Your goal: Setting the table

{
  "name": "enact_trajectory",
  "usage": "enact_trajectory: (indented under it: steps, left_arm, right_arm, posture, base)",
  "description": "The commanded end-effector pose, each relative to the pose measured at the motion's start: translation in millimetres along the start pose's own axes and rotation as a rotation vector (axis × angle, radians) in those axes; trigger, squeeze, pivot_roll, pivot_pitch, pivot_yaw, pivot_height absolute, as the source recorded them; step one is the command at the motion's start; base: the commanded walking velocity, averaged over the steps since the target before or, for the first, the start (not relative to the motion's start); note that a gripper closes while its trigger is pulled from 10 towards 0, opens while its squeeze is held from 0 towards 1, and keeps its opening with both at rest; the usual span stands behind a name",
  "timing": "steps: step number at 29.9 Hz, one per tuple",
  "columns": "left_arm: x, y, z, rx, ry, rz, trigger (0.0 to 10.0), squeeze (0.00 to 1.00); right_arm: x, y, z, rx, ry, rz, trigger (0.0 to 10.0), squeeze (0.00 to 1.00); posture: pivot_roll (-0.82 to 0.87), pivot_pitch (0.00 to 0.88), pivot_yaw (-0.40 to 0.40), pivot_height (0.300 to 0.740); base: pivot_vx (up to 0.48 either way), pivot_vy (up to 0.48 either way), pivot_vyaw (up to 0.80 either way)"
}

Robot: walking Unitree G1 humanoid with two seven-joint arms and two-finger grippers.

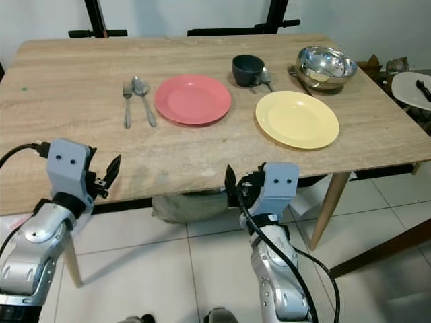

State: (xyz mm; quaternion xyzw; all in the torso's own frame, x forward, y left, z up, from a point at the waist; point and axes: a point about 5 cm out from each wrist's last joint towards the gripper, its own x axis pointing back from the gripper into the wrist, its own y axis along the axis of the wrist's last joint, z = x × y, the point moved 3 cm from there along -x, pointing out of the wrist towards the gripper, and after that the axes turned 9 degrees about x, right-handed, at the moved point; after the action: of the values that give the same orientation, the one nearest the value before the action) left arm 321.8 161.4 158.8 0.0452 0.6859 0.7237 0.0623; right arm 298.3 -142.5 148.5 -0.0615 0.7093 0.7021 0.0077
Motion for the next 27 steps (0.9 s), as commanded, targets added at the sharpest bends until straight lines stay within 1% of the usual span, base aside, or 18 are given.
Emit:
enact_trajectory:
  steps: [1,2,5,8,9,10,11,12,13,15,16,17,18,21,24,27]
  left_arm:
    - [2.4,-15,0.1,0.032,0.034,0.078,10.0,0.0]
    - [2.4,-15,0.1,0.032,0.034,0.078,10.0,0.0]
    - [4.3,-13,-2.2,0.125,0.05,0.093,10.0,0.0]
    - [5.5,-9,-5.9,0.139,0.035,0.095,10.0,0.0]
    - [6.8,-6,-8.3,0.101,0.016,0.079,10.0,0.0]
    - [10.6,-1,-11.5,0.018,-0.009,0.042,10.0,0.0]
    - [10.6,-1,-11.5,0.018,-0.009,0.042,10.0,0.0]
    - [13.0,-2,-10.5,-0.026,0.0,0.033,10.0,0.0]
    - [15.0,-3,-8.9,-0.05,0.01,0.035,10.0,0.0]
    - [16.7,-6,-7.5,-0.062,0.019,0.044,10.0,0.0]
    - [19.1,-12,-5.5,-0.044,0.034,0.071,10.0,0.0]
    - [19.1,-12,-5.5,-0.044,0.034,0.071,10.0,0.0]
    - [20.1,-15,-5.2,0.004,0.051,0.088,10.0,0.0]
    - [19.8,-14,-6.4,0.018,0.056,0.087,10.0,0.0]
    - [15.6,-10,-9.5,0.003,0.045,0.074,10.0,0.0]
    - [12.2,-7,-11.3,0.017,0.041,0.057,10.0,0.0]
  right_arm:
    - [0.7,-5,-0.7,0.009,-0.001,0.016,10.0,0.0]
    - [0.7,-5,-0.7,0.009,-0.001,0.016,10.0,0.0]
    - [1.1,-6,-2.3,0.011,-0.004,0.02,10.0,0.0]
    - [1.7,-8,-3.1,0.014,-0.003,0.024,10.0,0.0]
    - [2.1,-10,-3.4,0.015,-0.002,0.028,10.0,0.0]
    - [3.0,-13,-4.0,0.02,0.003,0.034,10.0,0.0]
    - [3.0,-13,-4.0,0.02,0.003,0.034,10.0,0.0]
    - [3.3,-16,-4.5,0.019,0.005,0.038,10.0,0.0]
    - [3.5,-19,-4.9,0.017,0.007,0.042,10.0,0.0]
    - [3.6,-21,-5.2,0.015,0.007,0.046,10.0,0.0]
    - [3.2,-23,-5.0,0.011,0.007,0.05,10.0,0.0]
    - [3.2,-23,-5.0,0.011,0.007,0.05,10.0,0.0]
    - [2.4,-23,-4.9,0.009,0.007,0.051,10.0,0.0]
    - [1.2,-23,-5.7,0.011,0.005,0.05,10.0,0.0]
    - [-1.2,-20,-8.9,0.019,-0.001,0.045,10.0,0.0]
    - [-1.7,-20,-11.1,0.026,-0.004,0.042,10.0,0.0]
  posture:
    - [-0.15,0.041,0.057,0.74]
    - [-0.15,0.041,0.057,0.74]
    - [-0.15,0.04,0.056,0.74]
    - [-0.14,0.036,0.053,0.74]
    - [-0.14,0.036,0.053,0.74]
    - [-0.14,0.034,0.054,0.74]
    - [-0.14,0.034,0.054,0.74]
    - [-0.13,0.034,0.055,0.74]
    - [-0.13,0.033,0.055,0.74]
    - [-0.13,0.03,0.055,0.74]
    - [-0.13,0.029,0.054,0.74]
    - [-0.13,0.029,0.054,0.74]
    - [-0.12,0.028,0.052,0.74]
    - [-0.12,0.029,0.048,0.74]
    - [-0.12,0.028,0.046,0.74]
    - [-0.13,0.03,0.045,0.74]
  base:
    - [0.0,0.0,0.0]
    - [0.0,0.0,0.0]
    - [0.0,0.0,0.0]
    - [0.0,0.0,0.0]
    - [0.0,0.0,0.0]
    - [0.0,0.0,0.0]
    - [0.0,0.0,0.0]
    - [0.0,0.0,0.0]
    - [0.0,0.0,0.0]
    - [0.0,0.0,0.0]
    - [0.0,0.0,0.0]
    - [0.0,0.0,0.0]
    - [0.0,0.0,0.0]
    - [0.0,0.0,0.0]
    - [0.0,0.0,0.0]
    - [0.0,0.0,0.0]
